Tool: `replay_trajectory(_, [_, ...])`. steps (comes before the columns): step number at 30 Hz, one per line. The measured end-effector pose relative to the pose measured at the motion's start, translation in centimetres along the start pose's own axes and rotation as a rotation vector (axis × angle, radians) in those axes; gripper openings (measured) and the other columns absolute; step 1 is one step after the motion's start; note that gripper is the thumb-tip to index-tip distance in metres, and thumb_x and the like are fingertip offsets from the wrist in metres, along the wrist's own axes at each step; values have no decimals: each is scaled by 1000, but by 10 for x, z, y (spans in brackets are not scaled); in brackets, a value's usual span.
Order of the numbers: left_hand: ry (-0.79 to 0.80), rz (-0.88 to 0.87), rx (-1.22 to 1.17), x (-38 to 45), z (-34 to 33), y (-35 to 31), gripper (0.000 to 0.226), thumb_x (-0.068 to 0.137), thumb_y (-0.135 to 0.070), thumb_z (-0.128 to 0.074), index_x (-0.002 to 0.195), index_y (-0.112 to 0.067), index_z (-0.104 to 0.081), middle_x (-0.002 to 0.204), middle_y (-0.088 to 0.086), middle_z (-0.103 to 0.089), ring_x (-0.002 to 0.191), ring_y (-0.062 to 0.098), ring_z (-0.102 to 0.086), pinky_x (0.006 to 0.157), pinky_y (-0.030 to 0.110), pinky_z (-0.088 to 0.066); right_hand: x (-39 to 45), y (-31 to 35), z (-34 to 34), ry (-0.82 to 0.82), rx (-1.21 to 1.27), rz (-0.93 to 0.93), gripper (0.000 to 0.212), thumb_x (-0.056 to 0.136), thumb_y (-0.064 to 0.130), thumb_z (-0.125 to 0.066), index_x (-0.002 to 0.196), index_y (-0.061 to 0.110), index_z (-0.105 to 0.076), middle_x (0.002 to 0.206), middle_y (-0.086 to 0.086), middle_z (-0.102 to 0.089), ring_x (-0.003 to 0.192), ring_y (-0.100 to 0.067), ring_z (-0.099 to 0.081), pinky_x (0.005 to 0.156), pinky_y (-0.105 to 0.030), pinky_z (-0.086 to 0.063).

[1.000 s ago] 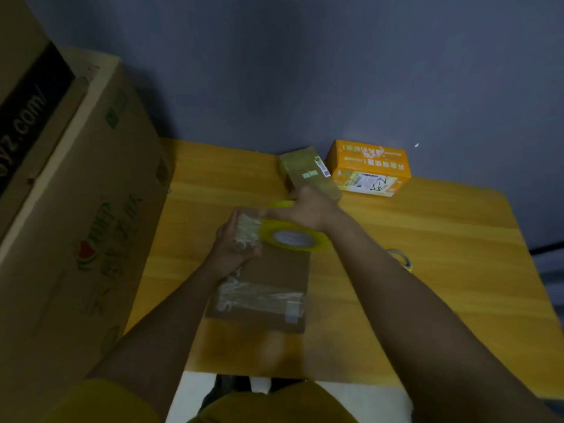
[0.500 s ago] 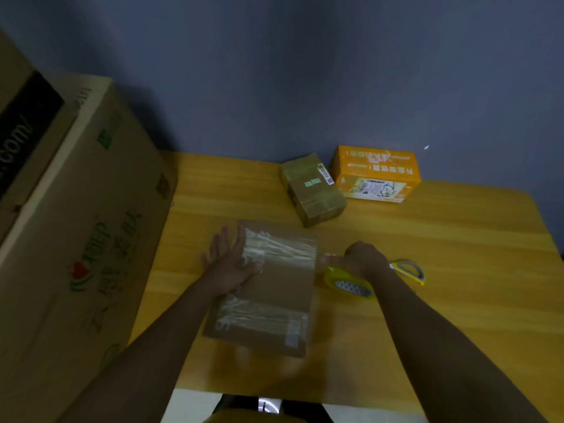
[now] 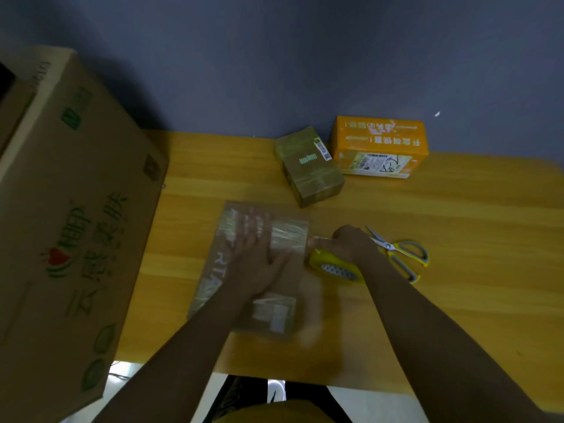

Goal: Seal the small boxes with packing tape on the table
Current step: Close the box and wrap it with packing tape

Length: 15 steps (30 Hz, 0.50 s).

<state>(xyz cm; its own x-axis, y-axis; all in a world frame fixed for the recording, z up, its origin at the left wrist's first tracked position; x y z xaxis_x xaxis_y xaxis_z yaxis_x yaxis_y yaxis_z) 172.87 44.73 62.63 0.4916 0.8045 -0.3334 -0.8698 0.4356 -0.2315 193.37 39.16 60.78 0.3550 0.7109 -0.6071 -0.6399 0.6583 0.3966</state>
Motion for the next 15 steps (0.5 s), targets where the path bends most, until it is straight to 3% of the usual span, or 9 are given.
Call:
replay_trajectory(2, [84, 116, -27, 0, 4, 12, 95, 77, -84, -17, 147, -35, 23, 150, 1, 39, 138, 22, 37, 105, 60, 23, -5, 0, 1, -17, -5, 4, 71, 69, 76, -62, 55, 14, -32, 54, -4, -33, 51, -19, -42, 50, -32, -25])
replay_trajectory(4, [112, 182, -121, -1, 9, 10, 105, 75, -86, -29, 148, -31, 22, 149, 8, 41, 137, 26, 39, 107, 62, 21, -12, 0, 4, -46, -5, 15, 70, 70, 79, -59, 63, 10, -48, 63, -8, -51, 61, -21, -54, 55, -34, -37])
replay_trajectory(7, [94, 277, -249, -3, 12, 6, 115, 72, -84, -44, 150, -26, 19, 148, 14, 41, 134, 34, 41, 105, 62, 22, -23, 4, 15, -143, -2, 107, 62, 79, 68, -61, 106, 12, -67, 102, -10, -68, 93, -25, -63, 78, -38, -51])
replay_trajectory(11, [72, 342, -275, -7, 18, 19, 112, 74, -82, -45, 151, -26, 16, 154, 11, 33, 139, 36, 33, 107, 66, 14, -38, 28, 20, -172, -47, 364, 48, 96, 42, -53, 137, 16, -53, 139, -10, -52, 126, -31, -49, 100, -42, -43])
replay_trajectory(15, [58, 477, -356, -23, 27, 51, 113, 75, -75, -54, 153, -24, 9, 159, 5, 18, 145, 33, 17, 112, 65, 0, -32, 61, 14, 70, 188, 291, 55, 100, 34, -47, 150, 17, -32, 157, -3, -28, 141, -24, -30, 109, -35, -31])
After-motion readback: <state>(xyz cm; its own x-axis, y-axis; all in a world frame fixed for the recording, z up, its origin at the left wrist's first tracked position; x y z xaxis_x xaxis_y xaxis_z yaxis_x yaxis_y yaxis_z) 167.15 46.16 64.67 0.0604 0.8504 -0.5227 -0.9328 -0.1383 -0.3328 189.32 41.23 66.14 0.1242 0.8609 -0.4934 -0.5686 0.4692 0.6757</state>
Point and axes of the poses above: each hand's wrist, its own x-axis towards the middle knuckle, its own z-axis out of the back of the hand, y = z × x, the point moved 8 cm from there along x, towards the middle knuckle
